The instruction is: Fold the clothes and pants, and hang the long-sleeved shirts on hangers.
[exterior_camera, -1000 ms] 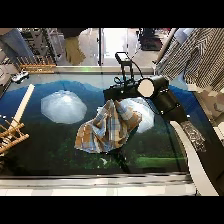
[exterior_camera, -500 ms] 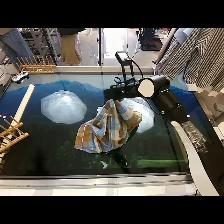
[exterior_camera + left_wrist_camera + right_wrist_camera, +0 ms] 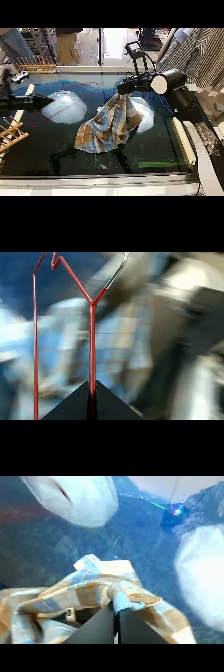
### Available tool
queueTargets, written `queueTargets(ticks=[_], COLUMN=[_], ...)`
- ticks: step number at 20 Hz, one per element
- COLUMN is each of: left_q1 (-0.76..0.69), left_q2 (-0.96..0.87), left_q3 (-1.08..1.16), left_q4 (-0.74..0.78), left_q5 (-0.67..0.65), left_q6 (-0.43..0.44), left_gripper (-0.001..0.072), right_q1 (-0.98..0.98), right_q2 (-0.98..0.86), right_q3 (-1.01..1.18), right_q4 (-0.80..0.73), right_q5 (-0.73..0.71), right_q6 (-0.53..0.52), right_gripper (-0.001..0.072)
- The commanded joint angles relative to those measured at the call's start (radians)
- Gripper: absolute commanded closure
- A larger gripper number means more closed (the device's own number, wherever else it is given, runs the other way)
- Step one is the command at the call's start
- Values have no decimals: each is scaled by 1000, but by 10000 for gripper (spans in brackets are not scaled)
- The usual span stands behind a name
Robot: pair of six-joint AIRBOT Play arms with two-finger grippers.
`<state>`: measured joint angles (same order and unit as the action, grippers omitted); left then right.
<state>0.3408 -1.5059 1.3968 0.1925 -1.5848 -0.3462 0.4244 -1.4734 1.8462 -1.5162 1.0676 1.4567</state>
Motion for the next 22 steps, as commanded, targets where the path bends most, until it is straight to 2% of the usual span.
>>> queueTargets(ticks=[1,3,6,9,17,22], left_q1=[-113,-116,-102,-97,-35,-117], left_q2=[-87,-99,-100,-101,-103,-154], left_q3=[1,1,1,1,1,1], left_q4=[-119,-134,-128,-60,-96,-100], left_q5=[-77,-98,-209,-267,-259,-157], left_q6=[25,25,8,-27,-31,-26], left_gripper=[695,695,696,695,695,696], right_q1=[-4,-4,-6,-6,-5,38], right_q2=[4,4,4,3,0,0], right_q3=[1,1,1,1,1,1], right_q4=[-10,-18,-37,-36,-88,-57], right_q5=[37,42,25,3,-10,-35], right_q6=[-90,-90,-86,-78,-43,-45], right_gripper=[674,674,674,674,674,674])
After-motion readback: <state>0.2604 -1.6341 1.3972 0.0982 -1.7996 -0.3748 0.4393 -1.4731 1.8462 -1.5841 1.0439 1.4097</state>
